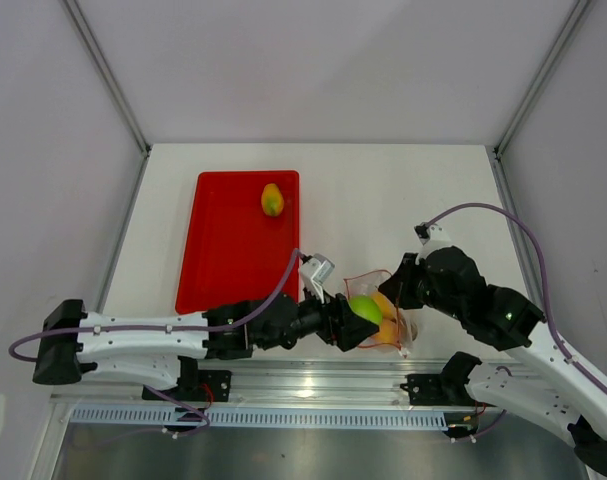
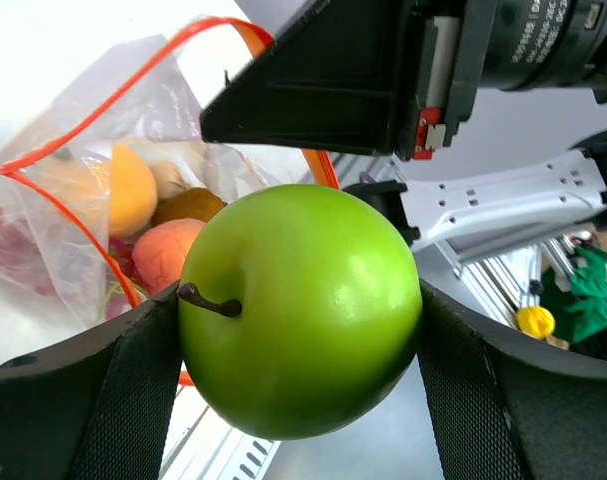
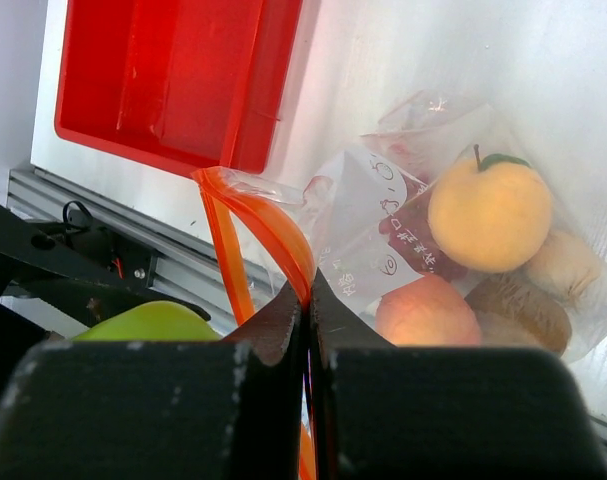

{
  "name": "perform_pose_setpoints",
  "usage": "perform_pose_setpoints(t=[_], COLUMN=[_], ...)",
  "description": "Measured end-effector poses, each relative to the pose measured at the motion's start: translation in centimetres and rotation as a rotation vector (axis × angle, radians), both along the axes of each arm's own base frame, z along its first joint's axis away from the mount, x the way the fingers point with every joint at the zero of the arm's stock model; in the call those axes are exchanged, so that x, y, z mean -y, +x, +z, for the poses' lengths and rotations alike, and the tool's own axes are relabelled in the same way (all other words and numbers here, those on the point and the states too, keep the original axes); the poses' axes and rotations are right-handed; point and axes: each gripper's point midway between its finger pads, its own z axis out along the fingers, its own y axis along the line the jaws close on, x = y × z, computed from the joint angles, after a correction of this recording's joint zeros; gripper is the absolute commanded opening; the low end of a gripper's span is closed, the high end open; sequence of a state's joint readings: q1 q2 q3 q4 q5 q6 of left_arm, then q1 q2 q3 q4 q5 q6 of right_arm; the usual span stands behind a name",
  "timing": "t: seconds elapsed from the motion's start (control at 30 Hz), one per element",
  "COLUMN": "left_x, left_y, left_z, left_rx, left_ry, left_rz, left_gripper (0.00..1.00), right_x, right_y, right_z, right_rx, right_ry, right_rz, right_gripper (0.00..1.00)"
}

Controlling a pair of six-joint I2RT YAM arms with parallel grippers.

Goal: Place the food in the zip-top bag and seal the zipper
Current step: Place the fake fruit in the zipper food storage bag.

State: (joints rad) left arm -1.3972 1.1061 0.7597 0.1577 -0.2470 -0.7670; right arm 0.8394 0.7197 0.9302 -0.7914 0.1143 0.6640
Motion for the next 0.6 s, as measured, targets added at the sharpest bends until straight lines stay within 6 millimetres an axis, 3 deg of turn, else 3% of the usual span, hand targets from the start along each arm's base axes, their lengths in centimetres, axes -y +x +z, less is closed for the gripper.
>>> perform_pose_setpoints(t=[0.17,0.43,0.53,0.6], left_x=[0.7,2.4,2.2,2.1], left_y=[0.6,1.4,1.9,2.2], left_z=[-0.5,-4.5,-5.1,-5.1], left_rx=[0.017,-0.002,-0.005,-0.005], left_ry=[0.036,0.187,0.216,0.221], left_rz=[0.029,0.050,0.064,0.074], left_gripper=[0.01,0.03,0.45,0.80], right_x=[0.0,-0.2,-0.2,-0.2], right_y=[0.0,-0.2,-0.3,-0.4], right_z=[0.0,1.0,1.4,1.4], right_rx=[-0.005,-0.001,0.004,0.006], right_ry=[0.006,0.030,0.040,0.043], right_rz=[-0.005,0.001,0.006,0.007], right_gripper=[0.00,0.00,0.00,0.00])
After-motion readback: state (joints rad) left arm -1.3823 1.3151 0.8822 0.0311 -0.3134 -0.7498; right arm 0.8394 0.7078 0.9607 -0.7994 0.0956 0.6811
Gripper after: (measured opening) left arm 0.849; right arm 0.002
